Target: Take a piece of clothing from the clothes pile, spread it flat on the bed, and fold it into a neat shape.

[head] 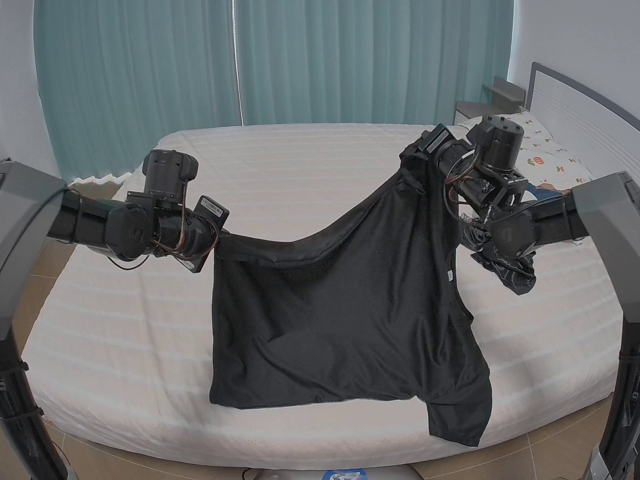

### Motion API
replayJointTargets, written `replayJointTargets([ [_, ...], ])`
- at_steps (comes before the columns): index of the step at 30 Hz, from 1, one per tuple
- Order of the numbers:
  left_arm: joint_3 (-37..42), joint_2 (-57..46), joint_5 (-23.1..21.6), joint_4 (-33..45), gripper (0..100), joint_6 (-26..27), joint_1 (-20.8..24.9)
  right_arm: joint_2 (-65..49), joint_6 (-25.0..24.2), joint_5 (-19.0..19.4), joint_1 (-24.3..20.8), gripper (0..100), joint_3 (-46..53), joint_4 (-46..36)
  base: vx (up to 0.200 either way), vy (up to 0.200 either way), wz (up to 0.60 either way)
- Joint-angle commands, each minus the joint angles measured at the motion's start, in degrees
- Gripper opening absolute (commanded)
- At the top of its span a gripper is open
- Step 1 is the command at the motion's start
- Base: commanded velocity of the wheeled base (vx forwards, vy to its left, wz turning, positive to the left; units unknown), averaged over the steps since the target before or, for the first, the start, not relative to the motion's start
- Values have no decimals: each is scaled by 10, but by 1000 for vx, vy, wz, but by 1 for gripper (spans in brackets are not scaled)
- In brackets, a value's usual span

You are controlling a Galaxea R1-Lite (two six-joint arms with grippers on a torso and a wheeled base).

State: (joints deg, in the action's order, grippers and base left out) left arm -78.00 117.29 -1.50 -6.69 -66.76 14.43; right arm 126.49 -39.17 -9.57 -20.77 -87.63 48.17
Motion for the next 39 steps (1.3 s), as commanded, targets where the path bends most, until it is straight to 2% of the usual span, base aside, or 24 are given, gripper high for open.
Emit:
replayJointTargets([
  [1,-41,96,2,-3,0,-1,-13,74,4,-4,6,0,-11,5,0,0,0],
  [5,-77,130,1,-3,0,-14,-21,108,6,-7,12,0,-18,5,0,0,0],
  [6,-87,136,0,-3,0,-22,-23,117,6,-8,13,100,-22,5,0,0,0],
  [7,-95,143,0,-3,100,-28,-26,124,5,-10,14,100,-27,5,0,0,0],
  [14,-186,208,11,-5,100,-64,-47,198,8,-17,29,100,-74,11,0,0,0],
  [19,-193,211,16,-6,100,-62,-63,212,11,-45,50,100,-94,4,0,0,0],
  [25,-229,219,23,-6,100,-58,-95,225,35,-41,72,100,-116,4,0,0,0],
  [30,-292,243,23,7,100,-47,-108,242,25,-48,90,100,-220,-15,0,0,0],
  [33,-327,271,24,15,100,-36,-108,274,27,-55,93,100,-242,-43,0,0,0],
  [39,-364,291,14,95,100,-35,-109,262,23,-65,94,100,-185,-49,0,0,0],
])
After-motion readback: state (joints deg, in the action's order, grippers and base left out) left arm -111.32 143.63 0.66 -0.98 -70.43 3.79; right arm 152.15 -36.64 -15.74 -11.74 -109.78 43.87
